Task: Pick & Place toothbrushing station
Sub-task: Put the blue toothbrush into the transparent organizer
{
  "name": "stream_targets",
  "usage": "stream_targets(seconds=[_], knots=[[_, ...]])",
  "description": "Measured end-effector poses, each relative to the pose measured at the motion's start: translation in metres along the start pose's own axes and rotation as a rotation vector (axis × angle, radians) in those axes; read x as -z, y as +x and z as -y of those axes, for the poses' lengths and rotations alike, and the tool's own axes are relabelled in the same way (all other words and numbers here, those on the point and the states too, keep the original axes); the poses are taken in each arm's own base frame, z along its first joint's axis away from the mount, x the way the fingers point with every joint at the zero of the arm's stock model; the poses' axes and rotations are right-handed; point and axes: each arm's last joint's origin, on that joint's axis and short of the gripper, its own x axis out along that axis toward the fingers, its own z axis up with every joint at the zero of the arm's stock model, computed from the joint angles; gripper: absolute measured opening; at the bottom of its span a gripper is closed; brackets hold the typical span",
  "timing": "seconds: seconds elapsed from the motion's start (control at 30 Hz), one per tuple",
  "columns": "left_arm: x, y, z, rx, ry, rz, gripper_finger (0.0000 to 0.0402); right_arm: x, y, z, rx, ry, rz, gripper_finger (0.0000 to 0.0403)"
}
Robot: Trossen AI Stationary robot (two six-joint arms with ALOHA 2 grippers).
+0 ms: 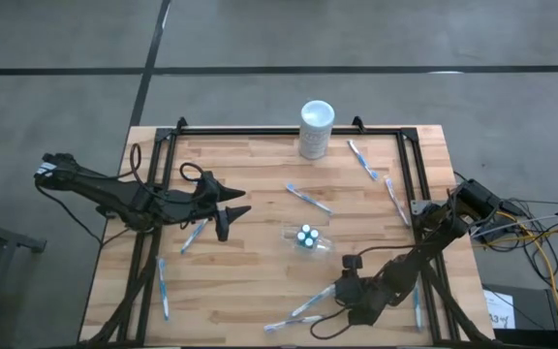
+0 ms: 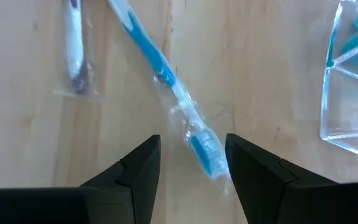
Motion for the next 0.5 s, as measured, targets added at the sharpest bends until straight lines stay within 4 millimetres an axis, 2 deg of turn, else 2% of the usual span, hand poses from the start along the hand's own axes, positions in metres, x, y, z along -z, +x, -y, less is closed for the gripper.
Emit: stream_targets(seconds=[0.2, 0.5], knots=[[0.0, 0.0, 0.0, 0.0, 0.0, 0.0, 0.023, 0.0029, 0.0061, 0.0097, 0.028, 0.01, -0.018, 0.0178], [0.0, 0.0, 0.0, 0.0, 0.0, 0.0, 0.023, 0.0052, 0.0109, 0.0105, -0.041, 0.041, -0.005, 0.0178]])
